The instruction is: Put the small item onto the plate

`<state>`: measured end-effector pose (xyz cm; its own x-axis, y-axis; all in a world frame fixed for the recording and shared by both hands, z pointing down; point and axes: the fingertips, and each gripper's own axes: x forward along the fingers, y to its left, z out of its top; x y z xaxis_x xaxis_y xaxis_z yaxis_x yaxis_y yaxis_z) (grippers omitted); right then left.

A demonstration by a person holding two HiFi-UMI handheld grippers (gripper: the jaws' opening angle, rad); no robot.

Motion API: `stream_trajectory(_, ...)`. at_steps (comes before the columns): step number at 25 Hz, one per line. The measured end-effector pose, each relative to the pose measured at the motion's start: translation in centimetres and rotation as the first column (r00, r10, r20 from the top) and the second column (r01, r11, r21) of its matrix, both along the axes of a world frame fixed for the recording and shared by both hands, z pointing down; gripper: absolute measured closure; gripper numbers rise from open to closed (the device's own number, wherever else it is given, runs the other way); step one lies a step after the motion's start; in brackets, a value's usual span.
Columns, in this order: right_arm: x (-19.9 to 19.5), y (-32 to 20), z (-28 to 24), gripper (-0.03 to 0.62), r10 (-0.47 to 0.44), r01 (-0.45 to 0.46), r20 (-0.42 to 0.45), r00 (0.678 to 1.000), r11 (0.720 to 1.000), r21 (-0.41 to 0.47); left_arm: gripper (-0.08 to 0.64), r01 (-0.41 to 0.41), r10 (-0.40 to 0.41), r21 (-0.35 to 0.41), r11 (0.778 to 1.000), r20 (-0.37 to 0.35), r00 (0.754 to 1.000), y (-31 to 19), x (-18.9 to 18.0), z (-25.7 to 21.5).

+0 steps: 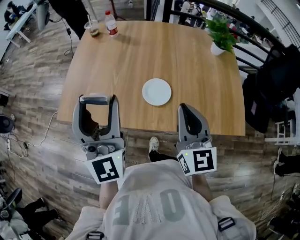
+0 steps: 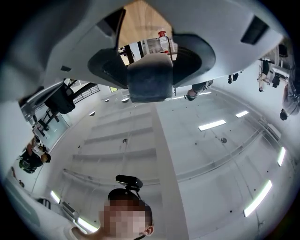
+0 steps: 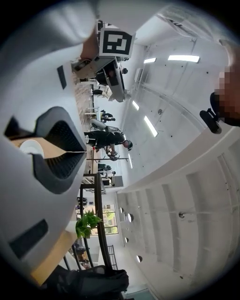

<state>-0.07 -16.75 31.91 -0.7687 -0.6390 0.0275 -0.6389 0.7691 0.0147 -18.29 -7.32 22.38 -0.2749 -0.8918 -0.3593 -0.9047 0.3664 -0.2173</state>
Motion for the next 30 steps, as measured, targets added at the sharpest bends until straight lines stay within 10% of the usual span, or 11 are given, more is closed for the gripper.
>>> stream_trajectory(30, -3.2, -11.6, -3.2, 0.574, 0.08, -0.083, 0.035, 0.996, 0.992, 0.093, 0.255, -0.124, 0.124, 0.01, 0.992, 0.024, 0.992, -14.3, -3.0, -1.4)
